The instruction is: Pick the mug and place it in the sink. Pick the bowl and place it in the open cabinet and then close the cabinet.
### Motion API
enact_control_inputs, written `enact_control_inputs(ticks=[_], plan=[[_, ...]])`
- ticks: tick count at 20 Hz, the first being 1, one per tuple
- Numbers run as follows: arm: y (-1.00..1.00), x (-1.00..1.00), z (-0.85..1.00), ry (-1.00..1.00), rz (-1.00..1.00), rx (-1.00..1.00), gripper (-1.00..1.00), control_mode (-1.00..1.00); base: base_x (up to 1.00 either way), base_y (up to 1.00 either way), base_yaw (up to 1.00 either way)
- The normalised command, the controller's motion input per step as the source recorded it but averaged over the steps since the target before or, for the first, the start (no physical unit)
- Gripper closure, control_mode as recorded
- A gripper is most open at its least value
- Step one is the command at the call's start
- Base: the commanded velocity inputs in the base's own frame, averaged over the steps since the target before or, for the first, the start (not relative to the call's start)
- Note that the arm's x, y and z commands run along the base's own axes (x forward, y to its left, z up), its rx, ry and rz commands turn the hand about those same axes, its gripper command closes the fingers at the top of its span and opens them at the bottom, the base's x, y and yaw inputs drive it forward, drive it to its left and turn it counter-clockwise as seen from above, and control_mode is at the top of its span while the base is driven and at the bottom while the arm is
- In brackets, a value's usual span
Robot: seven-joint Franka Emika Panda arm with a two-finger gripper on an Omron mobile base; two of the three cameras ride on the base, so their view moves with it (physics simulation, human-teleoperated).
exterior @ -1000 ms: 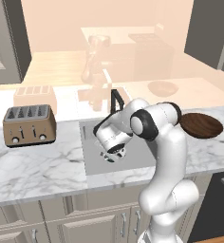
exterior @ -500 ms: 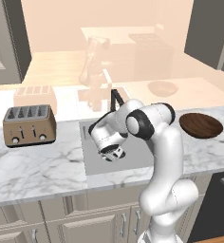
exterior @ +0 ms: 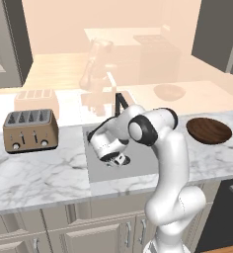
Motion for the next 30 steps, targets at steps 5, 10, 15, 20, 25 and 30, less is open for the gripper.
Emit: enact_control_inputs(ticks=[5,10,15,20,25,30], plan=[[-0.3,0.0,0.0,0.04,0.02,0.02,-1.0,-1.0,0.0,0.0,0.0],[-0.37,0.0,0.0,0.0,0.02,0.02,-1.0,-1.0,0.0,0.0,0.0],[-0.24,0.0,0.0,0.0,0.02,0.01,-1.0,-1.0,0.0,0.0,0.0],[-0.12,-0.06,0.0,0.0,0.03,0.01,-1.0,-1.0,0.0,0.0,0.0],[0.0,-0.2,0.0,0.0,0.04,0.0,-1.0,-1.0,0.0,0.0,0.0],[-0.01,-0.26,0.09,-0.02,0.03,0.0,-1.0,-1.0,0.0,0.0,0.0]])
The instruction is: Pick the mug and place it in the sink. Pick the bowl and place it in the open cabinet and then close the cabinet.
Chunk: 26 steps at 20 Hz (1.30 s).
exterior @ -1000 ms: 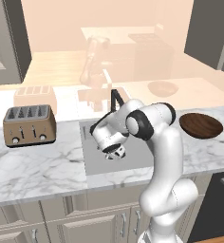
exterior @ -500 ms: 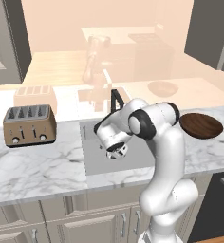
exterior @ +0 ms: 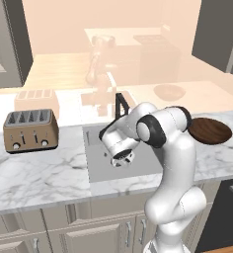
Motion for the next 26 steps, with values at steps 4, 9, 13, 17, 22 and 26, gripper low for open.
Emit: enact_control_inputs(ticks=[4,9,13,17,22,26], plan=[[0.0,-0.09,0.31,-0.03,0.04,0.0,-1.0,-1.0,0.0,0.0,0.0],[0.0,-0.07,0.75,0.0,0.01,0.0,-1.0,-1.0,0.0,0.0,0.0],[0.0,-0.03,0.88,0.12,0.0,-0.02,-1.0,-1.0,0.0,0.0,0.0],[-0.02,-0.01,1.0,0.29,-0.02,-0.07,-1.0,-1.0,0.0,0.0,0.0],[0.0,-0.06,0.9,0.3,-0.12,-0.04,-1.0,-1.0,0.0,0.0,0.0],[0.0,0.0,0.95,0.07,-0.03,-0.02,-1.0,-1.0,0.0,0.0,0.0]])
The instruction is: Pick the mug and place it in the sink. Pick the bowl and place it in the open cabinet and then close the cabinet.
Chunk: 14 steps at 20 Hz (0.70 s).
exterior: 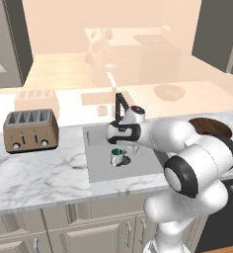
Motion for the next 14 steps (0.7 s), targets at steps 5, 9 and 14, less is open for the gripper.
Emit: enact_control_inputs(ticks=[5,9,14], plan=[[0.0,-0.08,0.72,-0.05,0.0,-0.05,-1.0,-1.0,0.0,0.0,0.0],[-0.01,-0.29,0.44,-0.08,0.0,-0.11,-1.0,-1.0,0.0,0.0,0.0],[-0.1,-0.48,0.26,-0.1,0.02,-0.1,-1.0,-1.0,0.0,0.0,0.0]])
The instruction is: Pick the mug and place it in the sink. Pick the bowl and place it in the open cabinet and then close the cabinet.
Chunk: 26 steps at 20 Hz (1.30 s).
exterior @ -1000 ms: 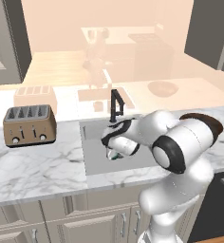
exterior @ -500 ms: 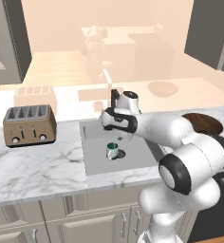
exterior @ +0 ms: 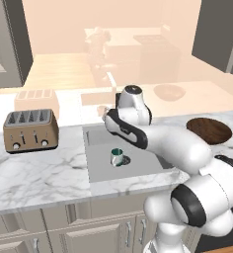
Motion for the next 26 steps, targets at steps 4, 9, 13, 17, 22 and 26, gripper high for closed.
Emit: enact_control_inputs(ticks=[4,9,13,17,22,26], plan=[[-0.15,-0.41,0.14,-0.1,0.09,-0.03,-1.0,-1.0,0.0,0.0,0.0],[-0.09,-0.04,0.18,-0.01,0.08,0.0,-1.0,-1.0,0.0,0.0,0.0],[-0.13,-0.06,0.07,-0.01,0.07,0.0,-1.0,-1.0,0.0,0.0,0.0],[-0.04,-0.07,0.24,0.01,0.06,0.0,-1.0,-1.0,0.0,0.0,0.0],[-0.19,-0.34,0.22,0.07,0.11,-0.01,-1.0,-1.0,0.0,0.0,0.0],[-0.12,-0.5,0.09,0.11,0.1,-0.03,-1.0,-1.0,0.0,0.0,0.0]])
